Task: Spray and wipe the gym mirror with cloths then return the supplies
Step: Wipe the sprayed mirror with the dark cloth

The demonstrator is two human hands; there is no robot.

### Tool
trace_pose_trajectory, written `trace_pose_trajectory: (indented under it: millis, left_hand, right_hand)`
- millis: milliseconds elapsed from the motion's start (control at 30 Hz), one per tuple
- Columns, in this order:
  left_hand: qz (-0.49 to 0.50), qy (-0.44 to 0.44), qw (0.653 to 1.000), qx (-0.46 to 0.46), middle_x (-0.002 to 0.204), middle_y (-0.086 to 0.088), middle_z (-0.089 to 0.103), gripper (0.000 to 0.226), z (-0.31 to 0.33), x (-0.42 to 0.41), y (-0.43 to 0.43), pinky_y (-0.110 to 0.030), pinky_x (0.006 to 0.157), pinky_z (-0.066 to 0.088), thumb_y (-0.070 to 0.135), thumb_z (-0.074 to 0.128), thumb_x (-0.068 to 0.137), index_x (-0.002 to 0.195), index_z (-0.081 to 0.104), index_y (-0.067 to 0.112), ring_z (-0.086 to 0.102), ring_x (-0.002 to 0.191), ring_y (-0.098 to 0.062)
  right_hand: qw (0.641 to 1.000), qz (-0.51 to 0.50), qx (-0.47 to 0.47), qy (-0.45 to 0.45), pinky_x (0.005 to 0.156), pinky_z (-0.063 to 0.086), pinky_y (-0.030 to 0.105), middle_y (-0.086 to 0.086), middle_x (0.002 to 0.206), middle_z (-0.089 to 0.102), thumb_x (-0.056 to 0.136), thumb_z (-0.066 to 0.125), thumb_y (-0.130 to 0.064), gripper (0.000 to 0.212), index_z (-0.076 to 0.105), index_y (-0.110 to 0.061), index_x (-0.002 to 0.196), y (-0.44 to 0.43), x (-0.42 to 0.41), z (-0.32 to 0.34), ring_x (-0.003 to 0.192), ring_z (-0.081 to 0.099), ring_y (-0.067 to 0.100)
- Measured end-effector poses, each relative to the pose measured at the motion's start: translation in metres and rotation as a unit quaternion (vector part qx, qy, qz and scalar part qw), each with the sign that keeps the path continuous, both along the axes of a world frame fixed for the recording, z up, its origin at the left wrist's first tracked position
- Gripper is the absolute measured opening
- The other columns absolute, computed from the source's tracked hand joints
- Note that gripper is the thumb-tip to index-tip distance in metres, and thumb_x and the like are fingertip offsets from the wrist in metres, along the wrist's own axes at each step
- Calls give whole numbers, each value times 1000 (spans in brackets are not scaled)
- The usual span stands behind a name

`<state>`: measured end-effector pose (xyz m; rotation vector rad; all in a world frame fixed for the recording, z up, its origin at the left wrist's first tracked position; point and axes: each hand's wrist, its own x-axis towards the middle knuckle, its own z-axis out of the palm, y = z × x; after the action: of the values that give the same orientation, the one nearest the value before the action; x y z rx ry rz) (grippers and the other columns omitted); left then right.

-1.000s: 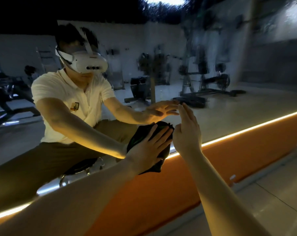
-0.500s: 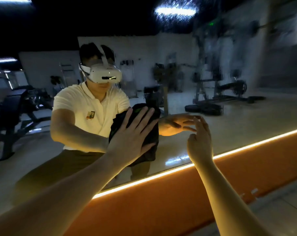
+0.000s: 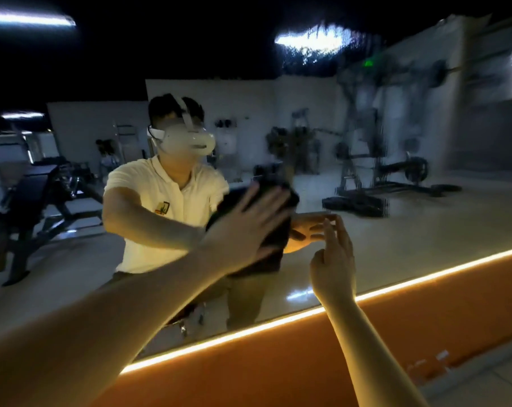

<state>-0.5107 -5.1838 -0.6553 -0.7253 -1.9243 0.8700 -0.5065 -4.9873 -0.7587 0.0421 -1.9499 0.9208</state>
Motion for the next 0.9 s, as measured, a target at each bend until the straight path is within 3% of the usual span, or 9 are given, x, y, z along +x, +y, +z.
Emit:
trace_pose_trajectory:
  millis: [133, 233, 300, 400, 533, 667, 733, 800, 900]
  left_hand:
    - [10, 45, 987, 152, 171, -18, -13, 79, 48, -3, 9, -59, 127, -6, 65, 14, 106, 165, 2, 14, -17, 158, -34]
    - [3, -28, 999, 30, 170, -18, -16, 80, -2, -1, 12, -58, 125, -15, 65, 22, 106, 165, 1, 15, -21, 157, -36]
    - [-9, -86, 993, -77, 169, -14, -16, 82, -32, -1, 1, -55, 121, -26, 65, 29, 105, 166, 6, 18, -22, 156, -33]
    - [-6, -81, 993, -88, 171, -12, -13, 83, -13, -1, -19, -54, 123, -22, 69, 30, 103, 166, 8, 21, -20, 158, -31]
    - [17, 52, 996, 70, 173, -15, -2, 85, 100, 4, -32, -57, 128, -3, 72, 23, 101, 165, 6, 19, -7, 160, -32]
    - [48, 133, 952, 272, 173, -17, 3, 85, 157, 11, -33, -59, 128, 3, 70, 19, 103, 166, 11, 14, 1, 161, -33]
    - [14, 98, 973, 209, 173, -17, 3, 87, 129, 6, -21, -59, 127, 2, 71, 26, 101, 166, 14, 15, 0, 161, -34]
    - [-33, 12, 998, 60, 174, -14, 6, 87, 86, 4, -13, -58, 128, -3, 71, 38, 98, 166, 19, 19, -2, 160, -33]
    - [-35, -38, 993, -102, 174, -12, 5, 81, 71, 1, -24, -54, 128, -10, 67, 36, 101, 165, 21, 19, -4, 161, -29]
  right_hand:
    - [999, 15, 21, 25, 118, 37, 50, 6, 164, 37, 89, 38, 9, 70, 47, -18, 153, 3, 2, 10, 151, 35, 27]
    - [996, 69, 42, 20, 114, 43, 52, 5, 154, 48, 86, 29, -6, 68, 49, -23, 149, 18, -11, 17, 141, 48, 27]
    - [997, 54, 43, 20, 114, 43, 53, 8, 157, 46, 93, 35, -1, 64, 47, -20, 152, 23, -13, 18, 144, 45, 28]
    - [997, 35, 53, 51, 116, 39, 56, 13, 164, 35, 95, 41, 4, 65, 42, -17, 156, 13, -7, 21, 152, 31, 32]
    - [996, 29, 67, 51, 118, 35, 61, 9, 168, 25, 95, 51, 4, 72, 34, -21, 160, -9, -7, 30, 156, 23, 34]
    - [995, 45, 75, 49, 123, 27, 51, 4, 170, 22, 93, 53, -2, 77, 26, -25, 162, -29, 3, 39, 157, 13, 21]
    - [993, 67, 77, 59, 122, 27, 49, 3, 169, 26, 92, 53, 1, 79, 28, -28, 161, -37, 6, 44, 157, 17, 21]
    - [993, 80, 73, 52, 122, 30, 52, 3, 168, 30, 90, 54, 7, 80, 33, -26, 160, -40, 5, 47, 156, 23, 24]
    - [994, 71, 65, 55, 122, 30, 52, 1, 168, 30, 92, 47, -6, 71, 34, -25, 160, -39, 5, 47, 156, 23, 24]
